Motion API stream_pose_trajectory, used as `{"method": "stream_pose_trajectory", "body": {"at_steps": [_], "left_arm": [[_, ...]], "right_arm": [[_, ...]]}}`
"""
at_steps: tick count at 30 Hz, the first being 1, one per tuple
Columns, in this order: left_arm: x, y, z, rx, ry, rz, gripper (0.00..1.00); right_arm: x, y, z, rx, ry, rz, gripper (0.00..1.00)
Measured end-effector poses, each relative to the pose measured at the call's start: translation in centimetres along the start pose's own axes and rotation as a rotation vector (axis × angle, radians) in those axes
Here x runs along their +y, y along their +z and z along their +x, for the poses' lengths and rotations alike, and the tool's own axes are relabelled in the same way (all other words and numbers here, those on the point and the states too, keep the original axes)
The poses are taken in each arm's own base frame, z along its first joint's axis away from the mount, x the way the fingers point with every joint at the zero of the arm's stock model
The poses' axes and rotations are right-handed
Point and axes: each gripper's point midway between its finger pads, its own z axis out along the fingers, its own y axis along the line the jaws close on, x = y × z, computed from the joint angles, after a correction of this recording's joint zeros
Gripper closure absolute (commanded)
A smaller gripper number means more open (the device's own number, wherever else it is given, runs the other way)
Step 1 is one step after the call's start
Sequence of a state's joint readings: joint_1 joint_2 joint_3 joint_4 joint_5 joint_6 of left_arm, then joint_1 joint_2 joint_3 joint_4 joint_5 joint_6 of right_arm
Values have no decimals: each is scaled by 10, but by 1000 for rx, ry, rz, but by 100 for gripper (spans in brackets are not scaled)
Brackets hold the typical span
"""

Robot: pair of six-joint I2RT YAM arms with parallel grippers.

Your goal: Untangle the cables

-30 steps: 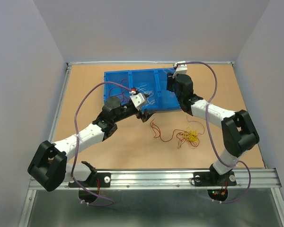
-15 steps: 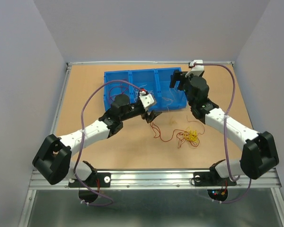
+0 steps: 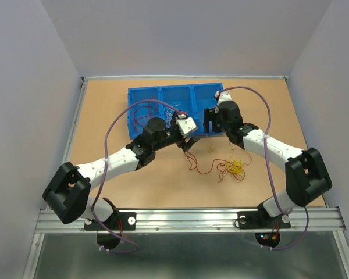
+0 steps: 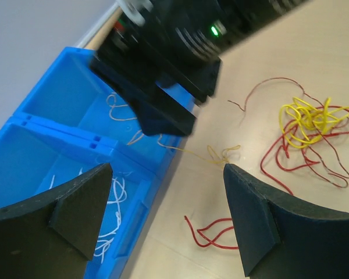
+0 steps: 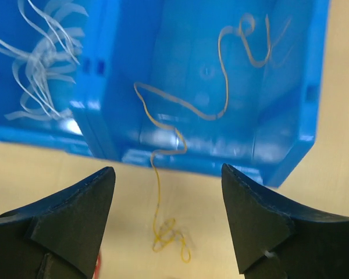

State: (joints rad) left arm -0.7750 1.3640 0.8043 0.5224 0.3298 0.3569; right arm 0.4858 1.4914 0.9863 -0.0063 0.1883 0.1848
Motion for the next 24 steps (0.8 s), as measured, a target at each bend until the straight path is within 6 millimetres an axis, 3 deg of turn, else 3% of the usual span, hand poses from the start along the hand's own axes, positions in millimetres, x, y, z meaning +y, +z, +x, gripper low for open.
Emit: {"method": "stream_pose_trajectory", "body": {"at_steps": [2, 4, 13, 18, 19, 21, 22, 24], "left_arm": [[6, -1, -3, -10, 4, -34, 11], [14, -4, -6, -18, 3, -74, 11], [41, -11, -12, -44, -26, -171, 11], [40, -11, -13, -50, -31, -167, 11], [40, -11, -13, -50, -32, -167, 11], [41, -11, -13, -50, -33, -167, 11], [41, -11, -13, -50, -33, -167, 11], [40, -11, -13, -51, -34, -166, 11]], "right_arm": [[-3, 3, 26, 91, -10, 12, 20], [-3, 2, 40, 144, -11, 9, 20], [16, 7, 55, 239, -40, -31, 21], [12, 12, 94, 369, -73, 16, 25], [10, 12, 101, 391, -78, 25, 29], [4, 11, 117, 446, -90, 51, 46], [1, 10, 124, 473, -91, 65, 64], [-1, 8, 130, 498, -95, 77, 85]]}}
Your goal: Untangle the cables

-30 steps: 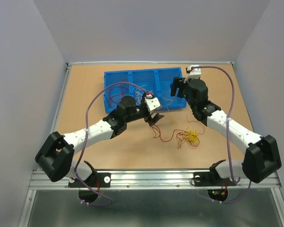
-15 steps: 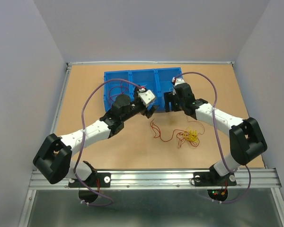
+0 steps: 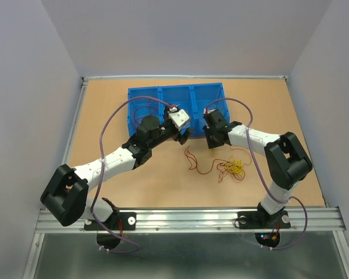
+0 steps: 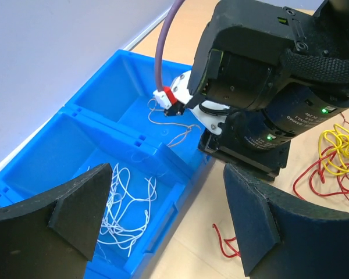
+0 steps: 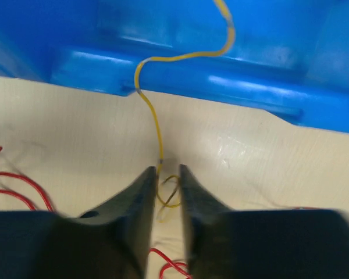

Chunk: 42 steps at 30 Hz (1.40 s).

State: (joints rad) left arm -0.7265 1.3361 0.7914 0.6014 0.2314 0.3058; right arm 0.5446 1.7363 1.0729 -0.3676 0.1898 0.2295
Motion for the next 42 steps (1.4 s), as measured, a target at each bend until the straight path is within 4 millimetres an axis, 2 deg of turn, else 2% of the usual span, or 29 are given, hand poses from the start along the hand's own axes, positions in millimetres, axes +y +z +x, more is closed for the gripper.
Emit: {"method": "stream_pose_trajectory", "body": {"at_steps": [1, 6, 8, 10, 12, 13, 14, 16, 18, 21, 25, 28, 31, 32, 33, 34, 35, 37, 41, 42], "left_arm": [[0, 0, 0, 0, 0, 1, 11], [-1, 0, 0, -2, -1, 4, 11], [-1, 0, 0, -2, -1, 4, 11], [-1, 0, 0, -2, -1, 5, 11], [-2, 0, -1, -3, -1, 8, 11], [-2, 0, -1, -3, -1, 11, 11], [-2, 0, -1, -4, -2, 12, 11], [-3, 0, -1, -5, -2, 17, 11], [-4, 0, -1, -6, -1, 22, 11], [-6, 0, -2, -9, 0, 32, 11], [-8, 0, -2, -12, 2, 45, 11], [-8, 0, -2, -12, 4, 48, 11], [-8, 0, -2, -13, 4, 49, 11], [-9, 0, -2, -13, 5, 50, 11], [-9, 0, -2, -13, 5, 51, 11], [-9, 0, -2, -13, 5, 51, 11], [-9, 0, -2, -13, 6, 52, 11], [-9, 0, -3, -14, 7, 55, 11], [-13, 0, -3, -17, 11, 77, 11], [-14, 1, -2, -16, 11, 83, 11]], "right_arm": [[0, 0, 2, 8, -6, 1, 99], [3, -5, -2, -4, -20, 2, 99], [6, -14, -9, -32, -24, -5, 99], [7, -30, -24, -98, -14, -9, 99], [6, -59, -55, -230, 17, -14, 99], [5, -67, -63, -267, 26, -16, 99], [4, -86, -84, -360, 52, -24, 99], [3, -107, -108, -469, 77, -35, 99], [4, -113, -120, -505, 80, -37, 99], [11, -101, -142, -521, 67, -29, 99], [15, -60, -160, -486, 59, 14, 99], [7, -27, -159, -441, 61, 83, 100], [-5, -9, -151, -409, 67, 148, 99], [-9, -7, -149, -404, 70, 169, 83], [-13, -6, -148, -402, 76, 186, 72], [-17, -7, -150, -407, 85, 205, 46], [-19, -8, -152, -414, 93, 214, 38], [-23, -10, -155, -426, 105, 229, 25], [-25, -19, -158, -442, 115, 231, 21], [-27, -27, -159, -457, 120, 226, 21]]}}
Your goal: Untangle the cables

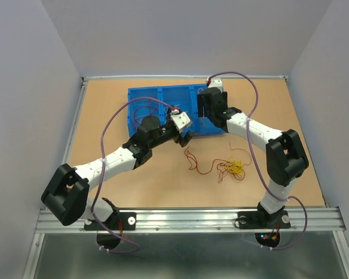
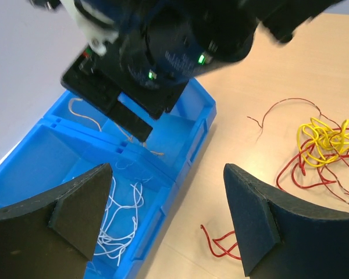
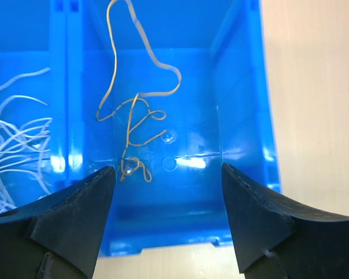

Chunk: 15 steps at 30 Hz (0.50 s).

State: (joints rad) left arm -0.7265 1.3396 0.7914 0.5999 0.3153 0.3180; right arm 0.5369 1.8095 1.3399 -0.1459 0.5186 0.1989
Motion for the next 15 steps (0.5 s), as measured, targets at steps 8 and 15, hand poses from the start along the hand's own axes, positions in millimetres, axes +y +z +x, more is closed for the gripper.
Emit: {"method": "stream_pose_trajectory", "body": {"at_steps": [8, 15], "left_arm": [[-17, 8, 25, 73, -4, 81, 11], [-60, 35, 52, 183, 7, 222, 11]], "right_arm": [[-30, -68, -32, -136, 90, -43, 20], [-64, -125, -22, -212, 169, -68, 13]]}}
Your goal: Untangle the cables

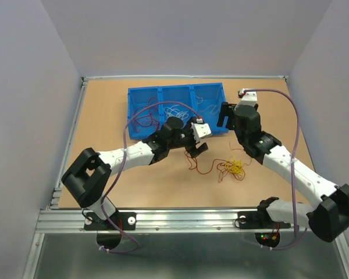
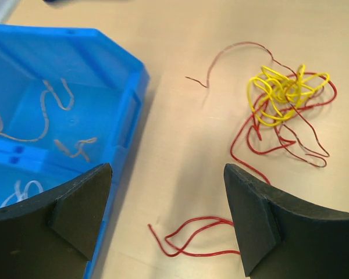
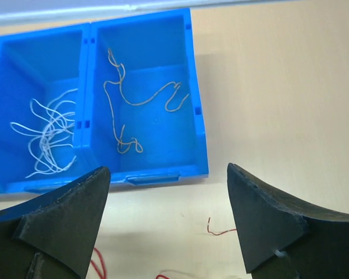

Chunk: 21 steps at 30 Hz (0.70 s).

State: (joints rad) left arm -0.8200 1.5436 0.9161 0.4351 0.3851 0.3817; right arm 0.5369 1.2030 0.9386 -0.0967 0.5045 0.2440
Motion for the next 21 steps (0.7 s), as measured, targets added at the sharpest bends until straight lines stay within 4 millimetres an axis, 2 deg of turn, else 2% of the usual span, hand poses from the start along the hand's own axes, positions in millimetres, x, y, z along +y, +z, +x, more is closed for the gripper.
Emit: {"method": "stream_pose_trajectory", "body": {"at_steps": [5, 11, 21], "left_arm": [[-24, 25, 25, 93, -9, 76, 12], [-51, 51, 46, 168, -1, 141, 13], [-74, 78, 71, 260, 7, 218, 22]], "right_arm": [[-11, -31, -20, -84, 78, -26, 13], [-23, -59, -32, -158, 144, -44, 12], [-28, -82, -43, -218, 193, -93, 12]]}}
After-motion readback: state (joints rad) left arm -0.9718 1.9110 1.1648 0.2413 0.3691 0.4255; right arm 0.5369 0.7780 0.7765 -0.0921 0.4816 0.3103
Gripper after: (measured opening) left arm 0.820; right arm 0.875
